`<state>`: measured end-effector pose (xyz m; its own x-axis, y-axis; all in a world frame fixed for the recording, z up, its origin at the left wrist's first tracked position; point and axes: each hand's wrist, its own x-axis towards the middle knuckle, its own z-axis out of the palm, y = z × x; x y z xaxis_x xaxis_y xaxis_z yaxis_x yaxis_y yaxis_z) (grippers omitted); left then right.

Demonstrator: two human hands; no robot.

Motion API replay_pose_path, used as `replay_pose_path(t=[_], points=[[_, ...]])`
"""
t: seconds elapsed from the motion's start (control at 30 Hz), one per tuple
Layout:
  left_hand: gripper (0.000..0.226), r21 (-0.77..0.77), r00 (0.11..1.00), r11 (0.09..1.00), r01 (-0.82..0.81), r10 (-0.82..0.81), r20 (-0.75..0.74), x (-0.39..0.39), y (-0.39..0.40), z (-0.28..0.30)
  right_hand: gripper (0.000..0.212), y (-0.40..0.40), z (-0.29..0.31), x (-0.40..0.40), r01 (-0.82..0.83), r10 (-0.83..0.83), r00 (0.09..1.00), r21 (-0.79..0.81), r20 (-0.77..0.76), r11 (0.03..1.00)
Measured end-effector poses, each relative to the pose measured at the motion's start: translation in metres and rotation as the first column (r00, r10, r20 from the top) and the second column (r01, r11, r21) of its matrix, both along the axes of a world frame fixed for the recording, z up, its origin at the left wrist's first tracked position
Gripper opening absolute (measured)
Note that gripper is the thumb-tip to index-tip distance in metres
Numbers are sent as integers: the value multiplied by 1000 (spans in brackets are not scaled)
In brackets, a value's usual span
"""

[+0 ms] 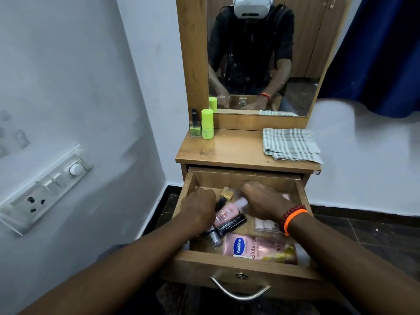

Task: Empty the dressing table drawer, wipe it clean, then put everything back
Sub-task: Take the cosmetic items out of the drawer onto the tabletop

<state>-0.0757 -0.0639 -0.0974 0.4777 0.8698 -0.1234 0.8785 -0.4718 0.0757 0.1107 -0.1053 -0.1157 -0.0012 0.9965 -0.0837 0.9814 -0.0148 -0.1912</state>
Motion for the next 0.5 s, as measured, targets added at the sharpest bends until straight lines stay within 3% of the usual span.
replay_pose_path(t=[0.1, 0.2, 0.37, 0.5], points=[[23, 6, 995, 1000, -15, 14, 95, -5, 3, 7, 35, -5, 7, 9, 0, -1, 999, -20, -34, 1000], [31, -5, 982, 1000, -27, 28, 185, -13, 7, 26, 28, -11, 22, 16, -17, 17, 976, 1, -216, 1000], [40, -32, 933, 998, -61, 69, 352, -30, 30, 65, 25, -10, 60, 15, -10, 82, 810, 126, -580, 992], [27, 36, 866, 997, -63, 37, 498, -37, 53, 96, 31, 8, 95, 6, -9, 165, 787, 258, -594, 966]])
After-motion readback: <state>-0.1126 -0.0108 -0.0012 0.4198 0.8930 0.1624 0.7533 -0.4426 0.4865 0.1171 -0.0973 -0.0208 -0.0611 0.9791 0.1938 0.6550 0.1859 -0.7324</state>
